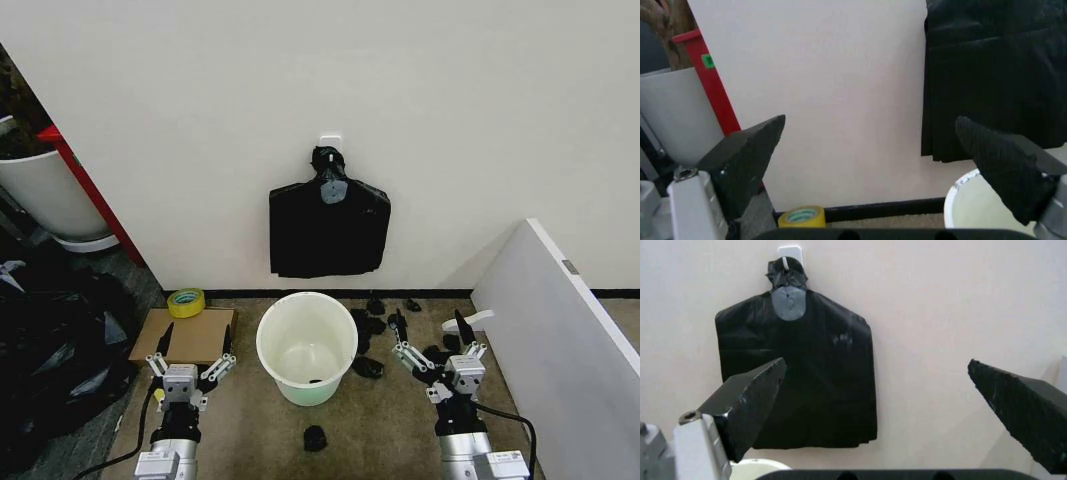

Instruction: Place the garbage bag over the trash bin.

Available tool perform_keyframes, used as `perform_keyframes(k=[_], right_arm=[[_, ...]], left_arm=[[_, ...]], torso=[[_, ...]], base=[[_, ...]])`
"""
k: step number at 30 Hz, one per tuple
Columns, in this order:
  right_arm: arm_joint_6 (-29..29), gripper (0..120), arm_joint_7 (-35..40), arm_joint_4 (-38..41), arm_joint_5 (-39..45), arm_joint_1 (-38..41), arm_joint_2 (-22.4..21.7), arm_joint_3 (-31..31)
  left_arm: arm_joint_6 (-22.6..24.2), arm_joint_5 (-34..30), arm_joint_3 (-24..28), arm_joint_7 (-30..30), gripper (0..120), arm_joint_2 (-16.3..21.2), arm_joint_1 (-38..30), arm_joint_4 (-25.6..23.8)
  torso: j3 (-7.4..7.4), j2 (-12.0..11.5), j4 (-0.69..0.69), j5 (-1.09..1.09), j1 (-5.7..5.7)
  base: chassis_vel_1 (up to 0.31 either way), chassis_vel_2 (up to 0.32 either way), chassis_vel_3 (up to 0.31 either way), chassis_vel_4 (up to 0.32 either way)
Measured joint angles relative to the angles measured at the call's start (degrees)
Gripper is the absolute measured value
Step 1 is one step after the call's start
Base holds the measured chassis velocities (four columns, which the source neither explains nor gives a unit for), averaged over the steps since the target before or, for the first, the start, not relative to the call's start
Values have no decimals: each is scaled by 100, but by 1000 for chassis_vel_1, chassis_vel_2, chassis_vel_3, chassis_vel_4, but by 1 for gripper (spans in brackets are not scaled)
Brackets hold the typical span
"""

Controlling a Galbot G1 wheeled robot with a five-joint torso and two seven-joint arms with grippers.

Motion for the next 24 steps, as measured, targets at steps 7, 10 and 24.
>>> perform_keyframes(k=[7,10,24], right_arm=[[65,100,31,-237,-62,201,-46,-32],[62,100,52,-285,-58,243,-75,-66],[112,100,174,-521,41,263,-136,-178]], left_arm=[[-50,144,50,-26,100,-94,-34,18],[-82,150,35,-33,100,-97,-43,57],[-207,284,107,-37,100,-124,-52,120]], torso=[[0,0,0,1,0],[0,0,0,0,0],[0,0,0,0,0]], base=[[0,0,0,0],[0,0,0,0],[0,0,0,0]])
